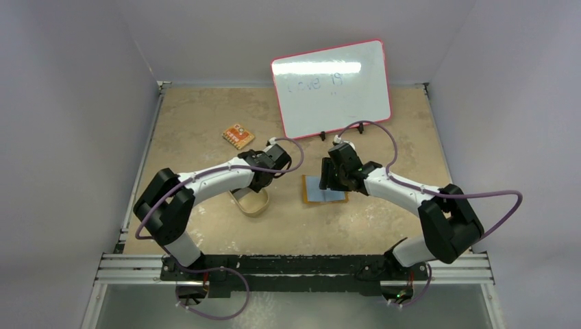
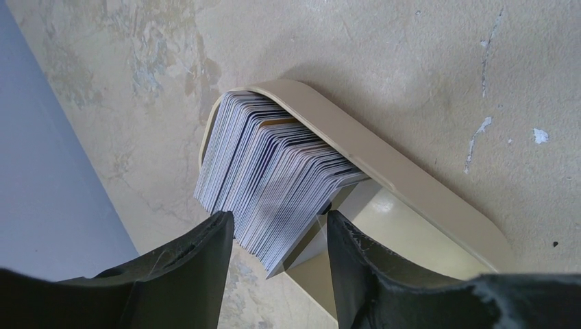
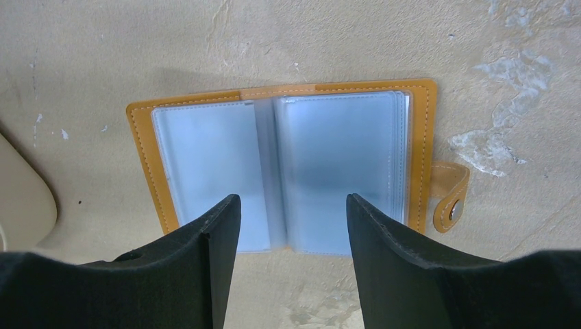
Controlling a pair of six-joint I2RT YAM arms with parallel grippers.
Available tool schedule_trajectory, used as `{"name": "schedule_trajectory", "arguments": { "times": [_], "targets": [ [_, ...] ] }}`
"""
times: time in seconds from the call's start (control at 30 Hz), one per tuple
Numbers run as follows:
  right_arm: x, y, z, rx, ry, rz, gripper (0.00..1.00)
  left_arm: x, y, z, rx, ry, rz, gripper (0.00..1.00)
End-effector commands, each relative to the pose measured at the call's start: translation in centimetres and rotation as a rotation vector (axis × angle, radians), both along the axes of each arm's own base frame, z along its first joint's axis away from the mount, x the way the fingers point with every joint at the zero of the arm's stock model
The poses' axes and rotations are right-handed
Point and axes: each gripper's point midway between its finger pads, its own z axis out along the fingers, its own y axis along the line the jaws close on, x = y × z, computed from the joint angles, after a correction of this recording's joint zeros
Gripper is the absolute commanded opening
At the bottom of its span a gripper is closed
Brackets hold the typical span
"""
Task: Put the credit cards into the card holder
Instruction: Pick up the credit card from the storage box.
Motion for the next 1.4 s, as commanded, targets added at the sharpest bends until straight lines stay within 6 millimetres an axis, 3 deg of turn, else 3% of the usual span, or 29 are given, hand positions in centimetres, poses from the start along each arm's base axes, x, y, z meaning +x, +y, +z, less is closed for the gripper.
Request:
{"name": "schedule_trajectory", "arguments": {
  "times": [0.0,0.13,0.43,0.9,1.37],
  "targets": [
    [1.1,0.4,1.9,0.013,-0.053,-0.014,0.61,0.8,-0.9,1.3,-0.045,-0.015,-0.016,0.54],
    [1.2,0.5,2.0,0.016,-0.058,-0.011,0.61,0.5,-0.4,1.0,-0.048,-0.030,-0.022,0.65],
    [1.0,0.4,2.2,0.022,-0.062,-0.009,0.61,0.1,0.4,-0.3,0.011,-0.002,-0.023,0.67],
    [0.9,0.4,2.1,0.029,-0.061,-0.009,0.61,0.8,0.0,0.9,0.006,-0.027,-0.019,0.54],
    [0.9,0.5,2.0,0.029,-0.057,-0.006,0.61,1.1,0.2,2.1,0.009,-0.056,-0.016,0.48]
  ]
}}
